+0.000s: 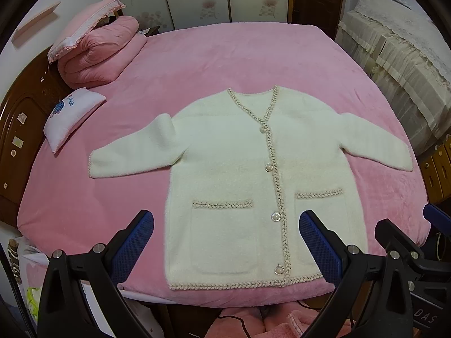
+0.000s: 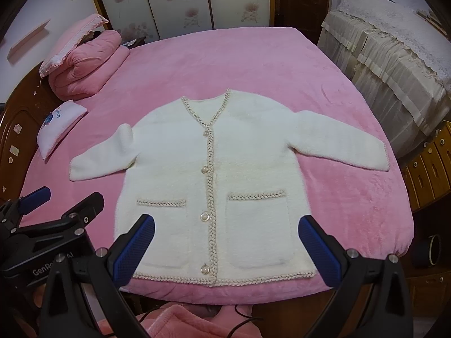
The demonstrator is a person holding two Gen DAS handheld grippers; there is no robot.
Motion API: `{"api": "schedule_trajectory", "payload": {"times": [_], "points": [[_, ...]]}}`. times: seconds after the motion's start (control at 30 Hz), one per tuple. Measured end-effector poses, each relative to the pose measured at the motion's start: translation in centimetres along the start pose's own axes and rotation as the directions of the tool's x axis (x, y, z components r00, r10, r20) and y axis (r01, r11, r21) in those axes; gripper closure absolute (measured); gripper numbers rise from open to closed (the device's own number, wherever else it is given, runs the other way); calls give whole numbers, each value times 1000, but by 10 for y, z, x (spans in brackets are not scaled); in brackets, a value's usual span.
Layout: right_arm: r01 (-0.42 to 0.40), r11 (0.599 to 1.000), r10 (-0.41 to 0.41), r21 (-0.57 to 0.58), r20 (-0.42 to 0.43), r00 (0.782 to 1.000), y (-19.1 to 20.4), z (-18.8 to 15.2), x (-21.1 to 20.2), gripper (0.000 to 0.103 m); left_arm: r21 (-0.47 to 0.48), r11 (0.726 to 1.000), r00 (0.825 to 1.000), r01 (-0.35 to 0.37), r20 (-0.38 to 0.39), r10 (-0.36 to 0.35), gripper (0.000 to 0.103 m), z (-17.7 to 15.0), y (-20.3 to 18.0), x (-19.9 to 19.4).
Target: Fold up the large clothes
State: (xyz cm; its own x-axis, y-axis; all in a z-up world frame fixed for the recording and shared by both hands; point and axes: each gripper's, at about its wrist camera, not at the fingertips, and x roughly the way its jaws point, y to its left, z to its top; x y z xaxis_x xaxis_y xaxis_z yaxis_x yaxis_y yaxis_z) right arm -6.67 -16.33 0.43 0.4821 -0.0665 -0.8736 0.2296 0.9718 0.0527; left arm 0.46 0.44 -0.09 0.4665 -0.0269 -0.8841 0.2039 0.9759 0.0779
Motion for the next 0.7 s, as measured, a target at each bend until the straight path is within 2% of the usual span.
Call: {"api": "schedule_trajectory", "payload": {"times": [0.7], "points": [[12, 1000, -12, -5, 1, 1000, 1, -1, -2, 0, -7, 1000, 1000, 10, -6, -10, 1, -1, 1, -1]]}}
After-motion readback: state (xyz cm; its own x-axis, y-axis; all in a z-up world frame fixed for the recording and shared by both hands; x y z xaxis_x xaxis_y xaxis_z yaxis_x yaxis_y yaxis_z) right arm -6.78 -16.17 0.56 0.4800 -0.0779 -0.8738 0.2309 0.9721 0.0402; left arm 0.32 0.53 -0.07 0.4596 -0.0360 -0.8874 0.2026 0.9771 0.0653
